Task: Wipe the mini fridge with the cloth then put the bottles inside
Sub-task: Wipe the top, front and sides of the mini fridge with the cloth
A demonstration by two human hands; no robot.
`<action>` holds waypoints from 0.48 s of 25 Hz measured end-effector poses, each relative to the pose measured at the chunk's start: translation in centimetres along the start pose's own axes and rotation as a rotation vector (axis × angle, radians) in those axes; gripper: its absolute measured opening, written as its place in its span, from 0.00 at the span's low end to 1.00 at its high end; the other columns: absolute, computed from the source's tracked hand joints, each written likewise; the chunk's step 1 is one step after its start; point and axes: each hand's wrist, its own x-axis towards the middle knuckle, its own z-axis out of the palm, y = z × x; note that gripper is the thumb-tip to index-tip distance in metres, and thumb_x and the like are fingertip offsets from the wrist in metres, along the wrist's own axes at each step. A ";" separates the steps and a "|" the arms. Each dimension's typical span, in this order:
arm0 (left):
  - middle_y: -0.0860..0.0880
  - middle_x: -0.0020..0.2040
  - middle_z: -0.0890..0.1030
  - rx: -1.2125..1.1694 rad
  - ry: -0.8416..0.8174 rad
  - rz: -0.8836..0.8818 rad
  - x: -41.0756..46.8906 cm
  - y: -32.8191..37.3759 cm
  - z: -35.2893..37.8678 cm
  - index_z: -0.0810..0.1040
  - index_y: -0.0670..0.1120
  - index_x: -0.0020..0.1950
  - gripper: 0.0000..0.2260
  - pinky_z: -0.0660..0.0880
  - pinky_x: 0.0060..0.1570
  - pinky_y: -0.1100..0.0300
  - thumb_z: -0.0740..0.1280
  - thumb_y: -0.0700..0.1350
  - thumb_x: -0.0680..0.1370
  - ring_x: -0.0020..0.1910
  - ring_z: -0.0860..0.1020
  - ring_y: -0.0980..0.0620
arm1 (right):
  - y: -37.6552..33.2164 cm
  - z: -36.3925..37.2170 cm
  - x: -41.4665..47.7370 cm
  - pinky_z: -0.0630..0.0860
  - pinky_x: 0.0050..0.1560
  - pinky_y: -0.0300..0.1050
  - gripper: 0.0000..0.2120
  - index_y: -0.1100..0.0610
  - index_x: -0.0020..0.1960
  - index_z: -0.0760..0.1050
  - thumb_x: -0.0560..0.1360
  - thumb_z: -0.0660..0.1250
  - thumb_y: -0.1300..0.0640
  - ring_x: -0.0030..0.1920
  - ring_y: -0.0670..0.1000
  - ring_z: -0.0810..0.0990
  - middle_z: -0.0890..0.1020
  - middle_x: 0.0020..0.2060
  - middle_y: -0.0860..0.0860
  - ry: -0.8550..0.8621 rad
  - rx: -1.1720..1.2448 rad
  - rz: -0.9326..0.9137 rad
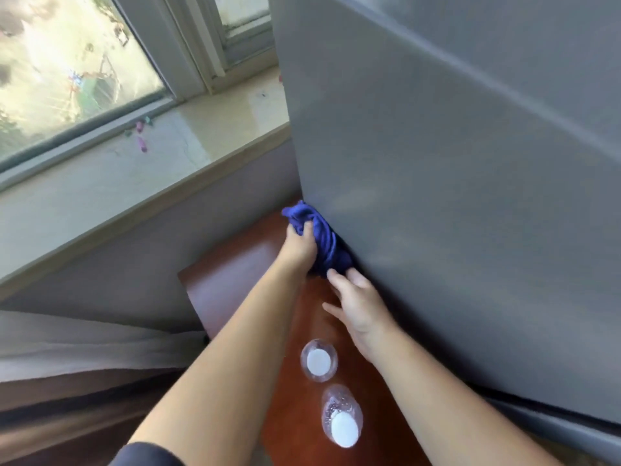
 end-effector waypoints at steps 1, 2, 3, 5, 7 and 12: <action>0.49 0.69 0.79 0.090 -0.021 -0.039 2.3 -2.9 0.7 0.66 0.58 0.74 0.37 0.74 0.68 0.40 0.58 0.70 0.66 0.66 0.80 0.43 | 1.1 -0.8 0.5 0.73 0.61 0.51 0.08 0.49 0.60 0.74 0.84 0.61 0.57 0.59 0.45 0.75 0.78 0.63 0.48 0.018 -0.020 0.037; 0.47 0.68 0.80 0.179 -0.064 -0.083 3.6 -5.0 1.0 0.66 0.57 0.74 0.38 0.74 0.68 0.40 0.56 0.69 0.65 0.65 0.80 0.41 | 2.3 -1.7 0.8 0.72 0.62 0.52 0.10 0.48 0.63 0.73 0.84 0.60 0.57 0.61 0.46 0.74 0.77 0.65 0.48 0.038 -0.039 0.072; 0.46 0.68 0.80 0.253 -0.113 -0.111 4.0 -6.2 1.3 0.65 0.56 0.74 0.39 0.75 0.67 0.40 0.56 0.68 0.65 0.65 0.80 0.40 | 3.5 -2.7 0.9 0.72 0.62 0.52 0.13 0.48 0.67 0.71 0.84 0.60 0.58 0.63 0.46 0.73 0.75 0.68 0.48 0.058 -0.051 0.103; 0.43 0.67 0.80 0.335 -0.134 -0.137 2.8 -6.0 1.2 0.64 0.54 0.76 0.37 0.77 0.65 0.40 0.56 0.66 0.69 0.63 0.81 0.39 | 5.2 -4.1 0.7 0.71 0.65 0.54 0.20 0.51 0.76 0.66 0.84 0.60 0.58 0.68 0.46 0.70 0.71 0.73 0.48 0.060 -0.040 0.155; 0.42 0.66 0.80 0.402 -0.200 -0.185 0.1 -3.7 0.8 0.68 0.50 0.74 0.28 0.81 0.59 0.43 0.59 0.60 0.76 0.60 0.82 0.40 | 6.0 -4.8 0.3 0.71 0.68 0.59 0.26 0.53 0.80 0.59 0.84 0.60 0.60 0.74 0.50 0.68 0.69 0.75 0.50 0.067 0.057 0.211; 0.39 0.53 0.82 0.462 -0.373 -0.445 -7.1 1.3 1.5 0.74 0.35 0.51 0.16 0.81 0.52 0.52 0.56 0.46 0.87 0.55 0.80 0.43 | 5.8 -6.8 -3.5 0.72 0.67 0.64 0.29 0.56 0.81 0.56 0.83 0.62 0.63 0.75 0.56 0.70 0.69 0.75 0.55 0.160 0.310 0.234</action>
